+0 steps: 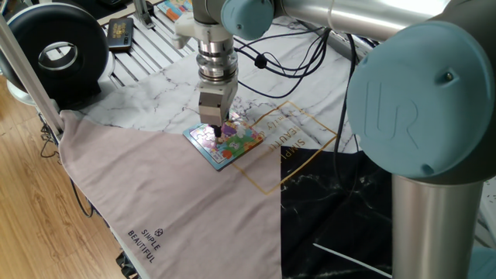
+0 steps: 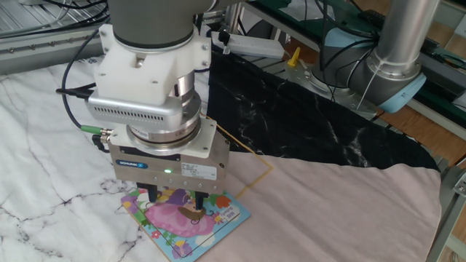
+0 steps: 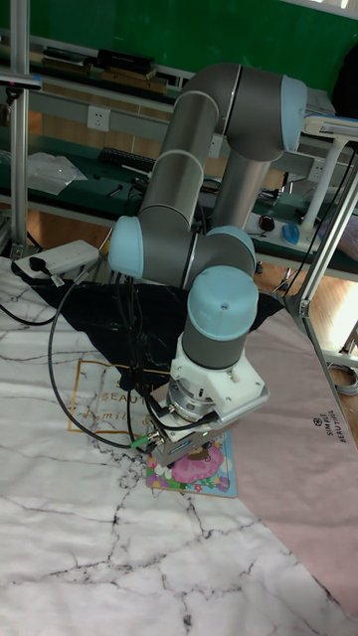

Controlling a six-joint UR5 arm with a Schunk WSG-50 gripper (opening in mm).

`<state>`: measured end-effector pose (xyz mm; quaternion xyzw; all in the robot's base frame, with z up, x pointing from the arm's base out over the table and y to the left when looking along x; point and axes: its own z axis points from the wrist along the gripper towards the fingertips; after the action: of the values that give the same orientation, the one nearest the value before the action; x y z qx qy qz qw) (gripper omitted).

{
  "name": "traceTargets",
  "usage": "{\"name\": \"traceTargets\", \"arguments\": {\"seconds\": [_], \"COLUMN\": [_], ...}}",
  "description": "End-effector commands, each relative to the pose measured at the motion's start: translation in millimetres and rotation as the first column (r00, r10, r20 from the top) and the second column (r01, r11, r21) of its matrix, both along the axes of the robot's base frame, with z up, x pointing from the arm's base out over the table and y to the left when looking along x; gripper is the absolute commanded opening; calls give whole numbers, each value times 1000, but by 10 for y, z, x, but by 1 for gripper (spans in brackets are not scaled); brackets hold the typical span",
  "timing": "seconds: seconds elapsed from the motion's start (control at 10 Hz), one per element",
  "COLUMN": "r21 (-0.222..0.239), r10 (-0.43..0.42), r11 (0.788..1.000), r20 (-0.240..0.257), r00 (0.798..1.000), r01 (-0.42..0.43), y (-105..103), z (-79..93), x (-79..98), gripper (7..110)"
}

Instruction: Assemble one piece of a puzzle

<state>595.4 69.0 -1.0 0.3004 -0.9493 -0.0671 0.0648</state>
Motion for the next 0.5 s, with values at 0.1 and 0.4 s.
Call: {"name": "traceTargets", "arguments": {"seconds": [0.1,0.4], "r21": [22,14], "r10": [-16,-17], "r11": [1000,1000], "r20": [-9,4], "r00": [1000,1000], "r01": [16,17], "y": [53,27], "z": [42,-17], "x": [-30,11], "gripper": [66,66]}}
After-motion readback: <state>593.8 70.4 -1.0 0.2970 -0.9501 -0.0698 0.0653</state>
